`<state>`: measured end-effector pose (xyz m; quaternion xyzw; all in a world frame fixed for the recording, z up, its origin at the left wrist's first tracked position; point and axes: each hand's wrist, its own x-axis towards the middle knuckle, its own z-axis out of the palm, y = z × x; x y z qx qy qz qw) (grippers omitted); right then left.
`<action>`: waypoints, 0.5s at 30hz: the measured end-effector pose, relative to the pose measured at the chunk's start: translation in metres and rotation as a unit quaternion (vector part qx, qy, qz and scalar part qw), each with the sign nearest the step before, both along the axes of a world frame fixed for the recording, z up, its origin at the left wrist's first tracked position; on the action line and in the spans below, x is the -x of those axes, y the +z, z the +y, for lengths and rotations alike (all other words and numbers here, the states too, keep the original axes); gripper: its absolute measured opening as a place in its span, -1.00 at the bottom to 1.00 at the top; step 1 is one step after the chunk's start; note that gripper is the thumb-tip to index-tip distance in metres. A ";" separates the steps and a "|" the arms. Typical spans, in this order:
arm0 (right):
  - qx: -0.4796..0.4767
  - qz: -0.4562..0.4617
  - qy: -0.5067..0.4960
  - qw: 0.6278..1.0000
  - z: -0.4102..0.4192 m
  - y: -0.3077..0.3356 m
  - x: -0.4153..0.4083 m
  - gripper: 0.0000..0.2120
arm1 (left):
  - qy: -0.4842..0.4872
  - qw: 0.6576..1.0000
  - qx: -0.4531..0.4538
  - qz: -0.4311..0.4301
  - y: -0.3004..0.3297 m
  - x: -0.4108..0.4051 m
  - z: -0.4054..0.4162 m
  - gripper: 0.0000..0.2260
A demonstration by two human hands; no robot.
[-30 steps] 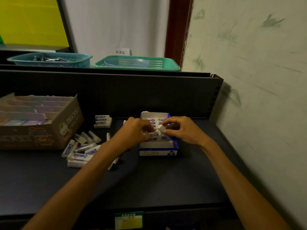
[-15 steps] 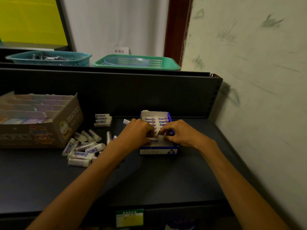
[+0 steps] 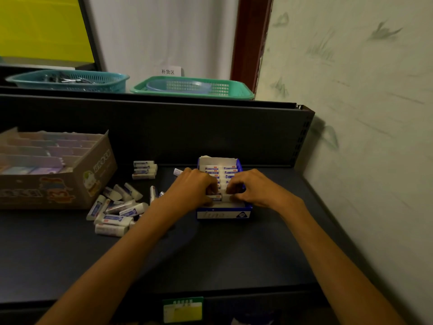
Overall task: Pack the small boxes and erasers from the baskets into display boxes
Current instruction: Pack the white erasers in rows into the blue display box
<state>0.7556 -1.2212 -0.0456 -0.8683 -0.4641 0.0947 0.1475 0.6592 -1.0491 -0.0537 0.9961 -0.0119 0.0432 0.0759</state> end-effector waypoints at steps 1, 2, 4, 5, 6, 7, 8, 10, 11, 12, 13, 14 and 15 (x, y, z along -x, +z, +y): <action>-0.002 -0.002 0.001 1.000 -0.001 0.000 -0.001 -0.80 | -0.003 1.000 0.009 0.000 0.001 0.001 -0.001 -0.72; -0.003 -0.003 0.003 1.000 -0.002 0.000 -0.001 -0.81 | -0.006 1.000 0.016 0.002 0.003 0.002 -0.001 -0.73; -0.002 -0.001 0.007 1.000 -0.003 0.001 -0.001 -0.81 | -0.010 1.000 0.023 0.003 0.004 0.003 -0.001 -0.74; -0.003 0.001 0.009 1.000 -0.003 0.001 -0.001 -0.81 | -0.011 1.000 0.024 0.005 0.004 0.003 -0.001 -0.75; -0.003 0.004 0.010 1.000 -0.004 0.001 -0.002 -0.80 | -0.012 1.000 0.024 0.005 0.004 0.003 -0.001 -0.75; -0.004 0.007 0.011 1.000 -0.004 0.002 -0.002 -0.79 | -0.013 1.000 0.025 0.005 0.005 0.003 -0.002 -0.75; -0.003 0.009 0.011 1.000 -0.004 0.002 -0.002 -0.78 | -0.013 1.000 0.025 0.004 0.005 0.003 -0.002 -0.76; -0.002 0.010 0.010 1.000 -0.004 0.002 -0.003 -0.78 | -0.014 1.000 0.022 0.006 0.006 0.002 -0.002 -0.76; -0.001 0.010 0.010 1.000 -0.004 0.002 -0.003 -0.78 | -0.013 1.000 0.020 0.009 0.006 0.002 -0.003 -0.76; 0.000 0.011 0.010 1.000 -0.004 0.002 -0.004 -0.78 | -0.013 1.000 0.021 0.013 0.006 0.001 -0.002 -0.76; 0.000 0.011 0.010 1.000 -0.004 0.001 -0.004 -0.78 | -0.012 1.000 0.022 0.017 0.006 0.000 -0.002 -0.76; 0.001 0.012 0.009 1.000 -0.004 0.001 -0.004 -0.78 | -0.012 0.999 0.024 0.020 0.006 0.000 -0.002 -0.76; 0.001 0.012 0.011 1.000 -0.004 0.001 -0.005 -0.79 | -0.012 0.999 0.026 0.021 0.006 -0.001 -0.001 -0.76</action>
